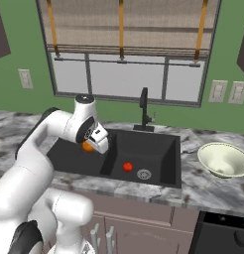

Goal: Remove the tangerine and tomato from the sink. Then move the bowl and cup from the counter to the sink for washing.

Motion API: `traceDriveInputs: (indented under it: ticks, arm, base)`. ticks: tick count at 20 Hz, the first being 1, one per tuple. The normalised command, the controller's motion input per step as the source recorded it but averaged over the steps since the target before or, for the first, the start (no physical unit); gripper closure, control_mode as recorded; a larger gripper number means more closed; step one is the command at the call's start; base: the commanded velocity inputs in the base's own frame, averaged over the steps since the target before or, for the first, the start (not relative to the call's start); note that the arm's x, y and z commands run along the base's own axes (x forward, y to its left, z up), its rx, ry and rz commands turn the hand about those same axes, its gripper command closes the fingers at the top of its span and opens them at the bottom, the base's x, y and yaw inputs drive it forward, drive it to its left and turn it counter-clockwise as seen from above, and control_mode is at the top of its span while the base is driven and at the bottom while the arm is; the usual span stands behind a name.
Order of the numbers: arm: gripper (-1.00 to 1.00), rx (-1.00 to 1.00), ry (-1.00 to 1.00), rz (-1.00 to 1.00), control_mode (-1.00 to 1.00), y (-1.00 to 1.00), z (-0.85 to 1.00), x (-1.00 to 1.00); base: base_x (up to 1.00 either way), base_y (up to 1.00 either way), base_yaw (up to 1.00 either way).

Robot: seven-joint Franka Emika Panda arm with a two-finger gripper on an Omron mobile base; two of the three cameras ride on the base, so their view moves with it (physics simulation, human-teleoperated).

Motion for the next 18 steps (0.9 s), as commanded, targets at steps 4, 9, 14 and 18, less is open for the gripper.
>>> traceDriveInputs:
  ticks: [4, 9, 14, 18]
  arm:
    - [1.00, -0.06, 0.00, 0.13, -1.00, 0.63, 0.28, -0.03]
    - [1.00, -0.03, 0.00, 0.14, -1.00, 0.68, 0.17, 0.00]
    - [1.00, 0.00, -0.05, 0.17, -1.00, 0.70, 0.05, 0.00]
    - [1.00, 0.00, -0.07, 0.14, -1.00, 0.72, 0.01, 0.00]
  base:
    - [0.00, 0.00, 0.00]
    - [0.00, 0.00, 0.00]
    - [0.00, 0.00, 0.00]
    - [0.00, 0.00, 0.00]
